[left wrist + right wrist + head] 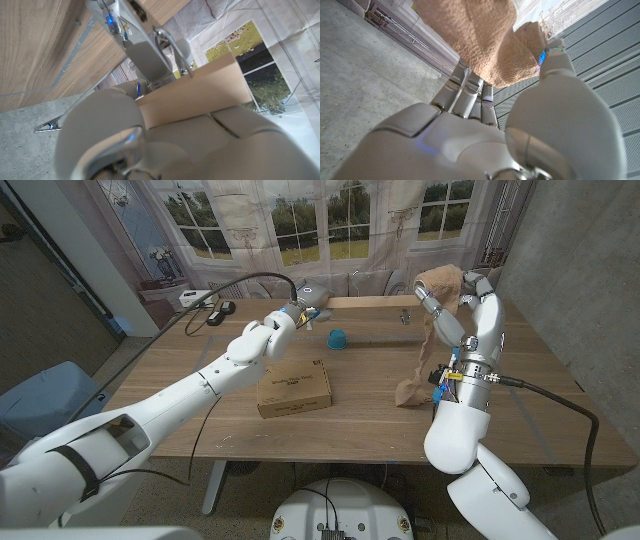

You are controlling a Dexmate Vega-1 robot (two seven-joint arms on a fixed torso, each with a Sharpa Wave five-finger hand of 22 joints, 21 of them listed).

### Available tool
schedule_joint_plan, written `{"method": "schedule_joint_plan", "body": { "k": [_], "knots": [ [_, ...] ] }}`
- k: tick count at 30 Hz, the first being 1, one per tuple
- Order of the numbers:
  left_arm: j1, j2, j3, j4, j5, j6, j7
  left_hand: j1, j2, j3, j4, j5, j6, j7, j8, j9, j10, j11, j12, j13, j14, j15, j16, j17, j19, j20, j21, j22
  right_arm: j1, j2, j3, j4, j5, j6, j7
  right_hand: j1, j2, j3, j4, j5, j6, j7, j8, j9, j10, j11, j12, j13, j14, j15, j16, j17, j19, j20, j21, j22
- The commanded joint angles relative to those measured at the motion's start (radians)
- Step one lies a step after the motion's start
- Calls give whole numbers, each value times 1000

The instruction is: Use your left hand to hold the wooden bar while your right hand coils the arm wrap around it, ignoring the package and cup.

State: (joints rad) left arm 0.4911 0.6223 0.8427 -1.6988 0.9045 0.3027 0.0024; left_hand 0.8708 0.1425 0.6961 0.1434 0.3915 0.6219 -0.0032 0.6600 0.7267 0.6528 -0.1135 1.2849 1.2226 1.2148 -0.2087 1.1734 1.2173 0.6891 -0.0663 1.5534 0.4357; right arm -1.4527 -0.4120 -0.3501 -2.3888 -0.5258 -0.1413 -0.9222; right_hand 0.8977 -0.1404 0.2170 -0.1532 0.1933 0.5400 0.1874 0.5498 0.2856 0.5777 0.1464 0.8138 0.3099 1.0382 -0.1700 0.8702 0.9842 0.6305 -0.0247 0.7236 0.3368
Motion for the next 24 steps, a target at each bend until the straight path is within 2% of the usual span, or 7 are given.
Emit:
{"method": "schedule_joint_plan", "body": {
  "k": [1, 24],
  "knots": [
    [-19, -15, 16, 19, 0, -17, -6, -14, 5, 4, -7, -1, 15, 4, 4, -2, 5, 7, 11, 7, -3, 0, 6, 4, -2, -85, 6, 3, 68, 23, 31, -44, 37, 3, 98, 301, 297, 49, 8, 0, 366, -173, 12, 8, 401, -212, 4, 205, 11, -53, 6, 4, 6, 3, 15, 4],
    [-66, -45, 55, 62, 13, -43, -52, -17, 3, 6, -9, 3, 16, 5, 6, -18, -8, 10, 32, 8, -5, 1, 10, 5, -3, -82, 7, 1, 267, 29, 1, -115, -60, -178, 261, 309, 297, 39, 9, 1, 371, -170, 10, 9, 409, -214, 4, 210, 16, -52, 9, 10, 4, 1, 49, 6]
  ]
}}
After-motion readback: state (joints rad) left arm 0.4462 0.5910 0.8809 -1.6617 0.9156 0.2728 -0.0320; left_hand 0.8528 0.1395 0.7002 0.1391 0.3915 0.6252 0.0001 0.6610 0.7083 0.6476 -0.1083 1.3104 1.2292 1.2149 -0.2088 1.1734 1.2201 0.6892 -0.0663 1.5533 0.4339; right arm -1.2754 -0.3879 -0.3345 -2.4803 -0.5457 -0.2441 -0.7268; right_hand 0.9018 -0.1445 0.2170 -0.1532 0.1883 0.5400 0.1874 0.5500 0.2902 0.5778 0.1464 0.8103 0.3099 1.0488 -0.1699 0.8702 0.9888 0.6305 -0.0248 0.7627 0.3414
